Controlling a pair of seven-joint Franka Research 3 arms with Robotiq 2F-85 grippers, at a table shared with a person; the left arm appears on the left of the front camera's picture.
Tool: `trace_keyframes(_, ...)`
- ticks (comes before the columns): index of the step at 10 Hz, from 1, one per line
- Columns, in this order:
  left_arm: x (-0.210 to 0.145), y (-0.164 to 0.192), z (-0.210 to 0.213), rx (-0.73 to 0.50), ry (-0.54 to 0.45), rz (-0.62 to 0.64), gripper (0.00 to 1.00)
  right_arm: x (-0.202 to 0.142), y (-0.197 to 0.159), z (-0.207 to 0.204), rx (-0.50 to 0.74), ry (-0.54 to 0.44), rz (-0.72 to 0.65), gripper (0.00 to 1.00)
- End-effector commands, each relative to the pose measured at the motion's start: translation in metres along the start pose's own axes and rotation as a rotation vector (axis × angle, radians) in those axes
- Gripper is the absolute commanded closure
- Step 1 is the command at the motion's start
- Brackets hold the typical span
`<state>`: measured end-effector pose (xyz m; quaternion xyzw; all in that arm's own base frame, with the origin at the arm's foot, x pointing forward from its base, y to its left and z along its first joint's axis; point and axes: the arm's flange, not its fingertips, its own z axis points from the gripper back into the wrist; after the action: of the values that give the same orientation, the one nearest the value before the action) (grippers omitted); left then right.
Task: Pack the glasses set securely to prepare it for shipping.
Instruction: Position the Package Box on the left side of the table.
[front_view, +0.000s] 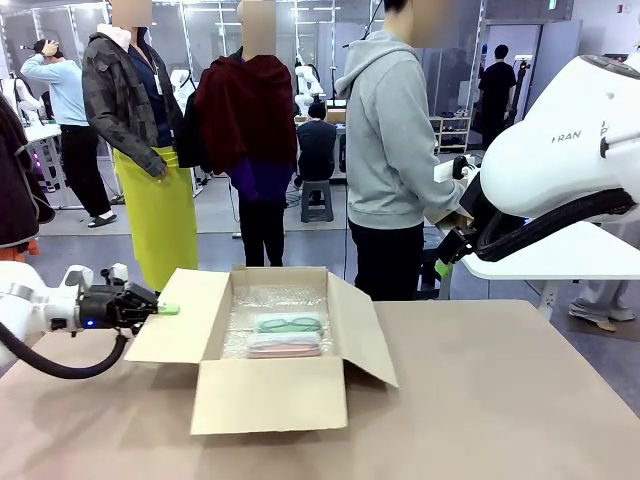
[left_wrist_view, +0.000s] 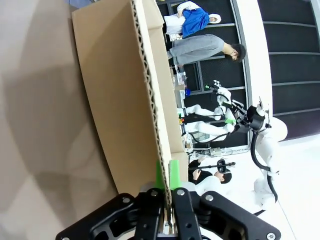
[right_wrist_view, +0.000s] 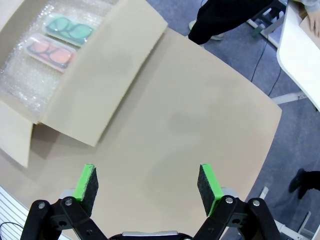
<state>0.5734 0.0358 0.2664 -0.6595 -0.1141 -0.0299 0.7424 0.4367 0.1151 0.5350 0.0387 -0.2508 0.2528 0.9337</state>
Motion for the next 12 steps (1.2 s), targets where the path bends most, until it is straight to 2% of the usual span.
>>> trace_keyframes(1,0.003,0.009,0.023,-0.018,0.068,-0.056,0.97,0.002,0.001,0.001,-0.005,0.010,0.000,0.00)
trace_keyframes(4,0.004,0.024,0.081,0.023,0.022,-0.038,0.97,0.002,0.001,0.001,-0.005,0.010,0.000,0.00)
trace_keyframes(5,0.001,0.026,0.104,0.023,0.044,-0.034,0.97,0.002,0.001,0.001,-0.005,0.010,0.000,0.00)
trace_keyframes(12,-0.014,0.011,0.246,0.095,-0.014,-0.035,0.97,0.002,0.001,0.001,-0.005,0.010,0.000,0.00)
